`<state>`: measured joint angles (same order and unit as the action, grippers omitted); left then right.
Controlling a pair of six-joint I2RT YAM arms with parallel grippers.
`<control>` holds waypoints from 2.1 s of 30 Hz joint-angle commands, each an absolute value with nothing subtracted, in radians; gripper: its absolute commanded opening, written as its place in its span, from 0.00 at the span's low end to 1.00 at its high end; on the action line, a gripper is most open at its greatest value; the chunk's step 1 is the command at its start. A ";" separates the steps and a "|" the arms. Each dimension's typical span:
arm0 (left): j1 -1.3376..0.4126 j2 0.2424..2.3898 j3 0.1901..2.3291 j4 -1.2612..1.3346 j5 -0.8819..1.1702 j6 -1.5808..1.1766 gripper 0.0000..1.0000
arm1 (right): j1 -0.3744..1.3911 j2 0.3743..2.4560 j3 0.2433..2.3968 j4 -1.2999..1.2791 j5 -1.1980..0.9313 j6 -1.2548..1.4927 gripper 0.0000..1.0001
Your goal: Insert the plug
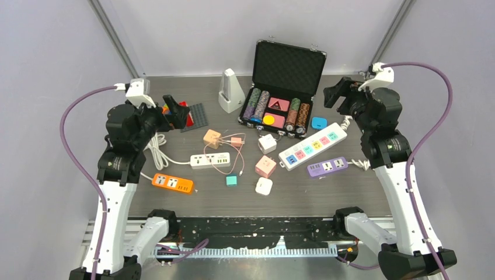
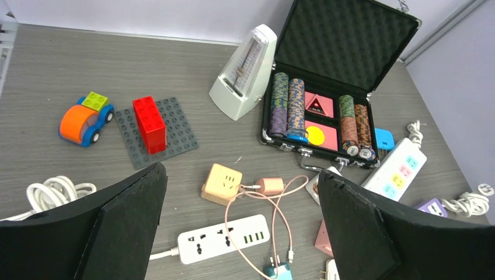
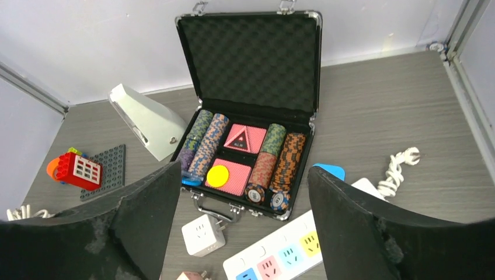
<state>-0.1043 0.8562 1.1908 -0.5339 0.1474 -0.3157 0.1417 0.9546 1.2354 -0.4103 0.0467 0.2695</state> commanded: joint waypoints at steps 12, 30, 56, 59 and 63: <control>-0.113 0.842 0.916 -0.095 0.562 -0.482 1.00 | 0.137 0.940 1.132 -0.335 -0.119 0.342 0.83; -0.427 1.202 0.816 -0.152 -0.091 -1.115 0.96 | 0.349 1.010 0.955 -0.317 -0.005 0.535 0.66; -0.444 1.452 0.899 -0.136 -0.069 -1.497 0.29 | 0.353 0.985 0.918 -0.293 0.047 0.536 0.67; -0.449 1.462 0.913 -0.075 -0.063 -1.428 0.00 | 0.353 0.976 0.914 -0.298 0.051 0.532 0.66; -0.459 1.514 1.047 -0.080 0.082 -1.187 0.00 | 0.354 0.973 0.909 -0.291 0.023 0.521 0.67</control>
<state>-0.4450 1.4765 0.8989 -0.1616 -0.0330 -1.4055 0.3481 0.9985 0.9001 -0.3351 0.0292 0.5323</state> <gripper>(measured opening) 0.006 0.666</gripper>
